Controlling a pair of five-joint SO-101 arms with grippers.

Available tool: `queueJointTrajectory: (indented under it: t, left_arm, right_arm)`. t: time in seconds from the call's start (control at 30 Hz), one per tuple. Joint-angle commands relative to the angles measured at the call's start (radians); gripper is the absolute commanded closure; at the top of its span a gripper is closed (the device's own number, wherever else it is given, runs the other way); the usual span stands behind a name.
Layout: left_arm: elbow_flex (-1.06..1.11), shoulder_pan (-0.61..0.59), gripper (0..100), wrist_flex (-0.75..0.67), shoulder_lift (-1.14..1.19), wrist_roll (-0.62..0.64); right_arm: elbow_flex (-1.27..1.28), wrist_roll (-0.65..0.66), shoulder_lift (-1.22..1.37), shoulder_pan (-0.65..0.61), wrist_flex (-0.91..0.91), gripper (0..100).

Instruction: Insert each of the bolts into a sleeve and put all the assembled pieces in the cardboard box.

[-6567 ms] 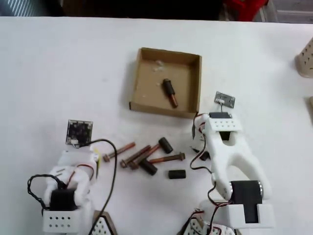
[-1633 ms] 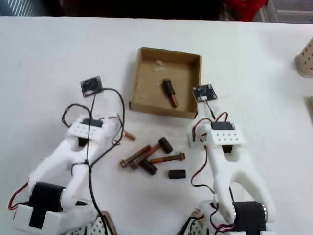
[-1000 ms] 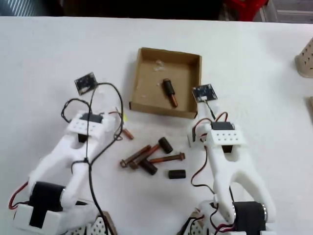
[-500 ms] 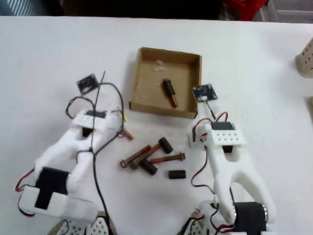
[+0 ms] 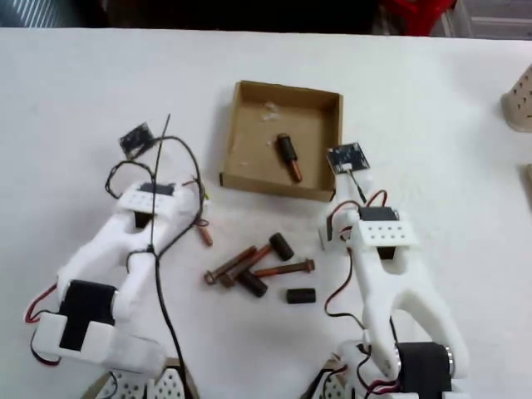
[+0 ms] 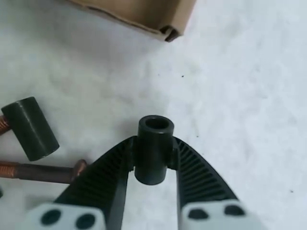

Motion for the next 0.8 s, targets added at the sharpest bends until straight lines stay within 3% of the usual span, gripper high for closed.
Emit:
queueJointTrajectory:
  t: [0.0, 0.33, 0.6, 0.77]
  left_arm:
    - [-0.046, -0.005, 97, 0.0, -0.004, 0.009]
    - [-0.051, -0.036, 98, 0.003, -0.013, -0.011]
    - [-0.049, -0.151, 98, -0.005, -0.09, -0.288]
    - [0.003, -0.197, 98, -0.172, -0.097, -0.334]
  right_arm:
    - [-0.008, 0.012, -0.008, 0.007, -0.004, 98.1]
    - [-0.003, 0.012, -0.007, 0.001, -0.004, 98.1]
    - [0.02, 0.003, -0.016, -0.077, -0.004, 98.1]
    - [0.023, 0.003, -0.068, -0.081, -0.01, 98.1]
